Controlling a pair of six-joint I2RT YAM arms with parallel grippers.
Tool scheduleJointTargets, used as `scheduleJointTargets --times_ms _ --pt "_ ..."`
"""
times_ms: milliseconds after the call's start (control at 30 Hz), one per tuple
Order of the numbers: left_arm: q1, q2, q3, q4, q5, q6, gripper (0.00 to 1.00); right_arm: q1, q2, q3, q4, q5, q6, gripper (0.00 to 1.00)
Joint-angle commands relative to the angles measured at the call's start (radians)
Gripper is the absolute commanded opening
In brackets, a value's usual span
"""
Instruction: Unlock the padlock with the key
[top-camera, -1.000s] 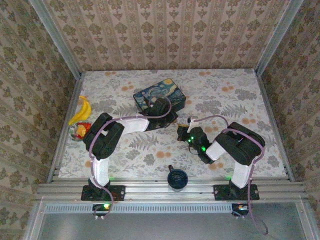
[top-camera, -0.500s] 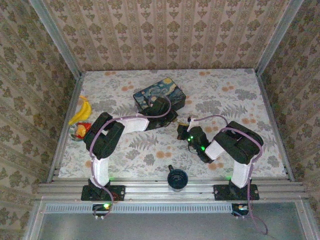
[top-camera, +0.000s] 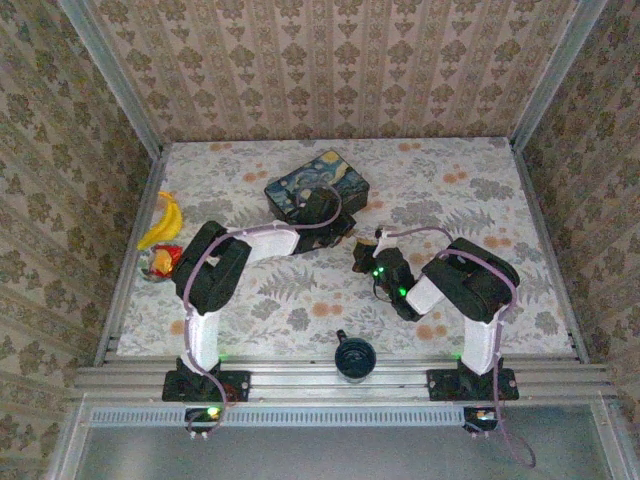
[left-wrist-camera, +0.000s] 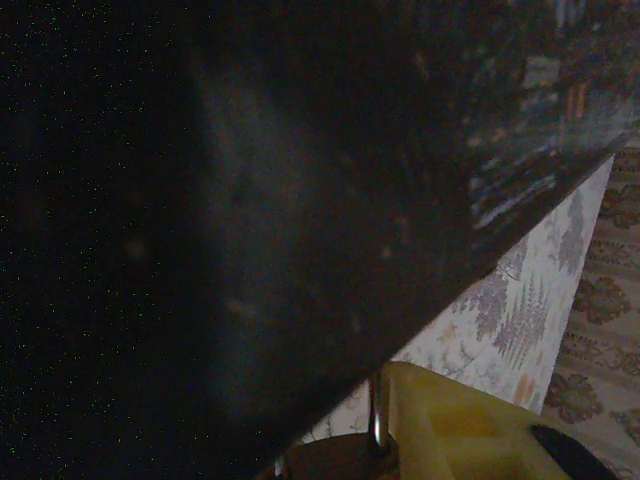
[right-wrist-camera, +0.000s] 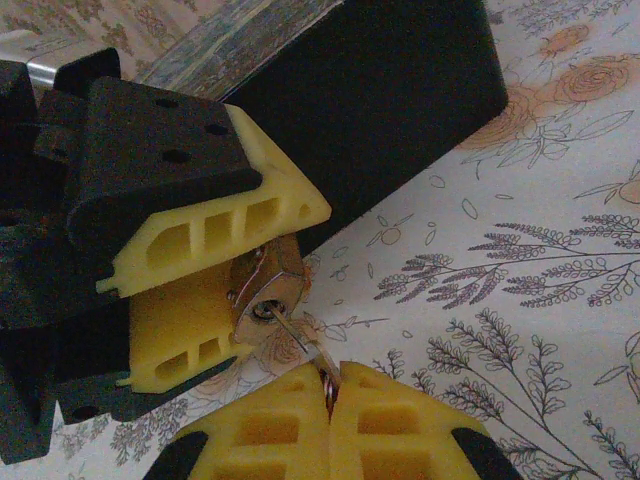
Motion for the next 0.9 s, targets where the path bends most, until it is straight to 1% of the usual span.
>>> scheduleJointTargets --times_ms 0,200,400,467,633,767,867 --pt "-0.043 0.020 0.029 -0.051 0.182 -0.051 0.00 0.000 0.021 0.061 0.010 0.018 0.036 0.00" --pt "-0.045 0.017 0.039 -0.054 0.183 -0.052 0.00 0.000 0.042 0.077 -0.007 -0.040 0.056 0.00" --pt "-0.045 0.022 0.048 -0.047 0.189 -0.051 0.00 0.000 0.071 0.084 0.025 -0.122 0.071 0.00" --pt "-0.045 0.022 0.047 -0.052 0.190 -0.049 0.00 -0.004 0.066 0.078 0.027 -0.126 0.076 0.00" --pt "-0.041 0.015 0.035 -0.054 0.187 -0.048 0.00 -0.043 0.027 0.068 0.018 -0.182 0.107 0.00" --pt "-0.033 -0.002 0.011 -0.058 0.168 -0.045 0.00 -0.078 -0.040 0.062 -0.083 -0.194 0.147 0.00" --pt "-0.030 -0.018 -0.004 -0.057 0.143 -0.027 0.00 -0.101 -0.109 0.067 -0.231 -0.230 0.181 0.00"
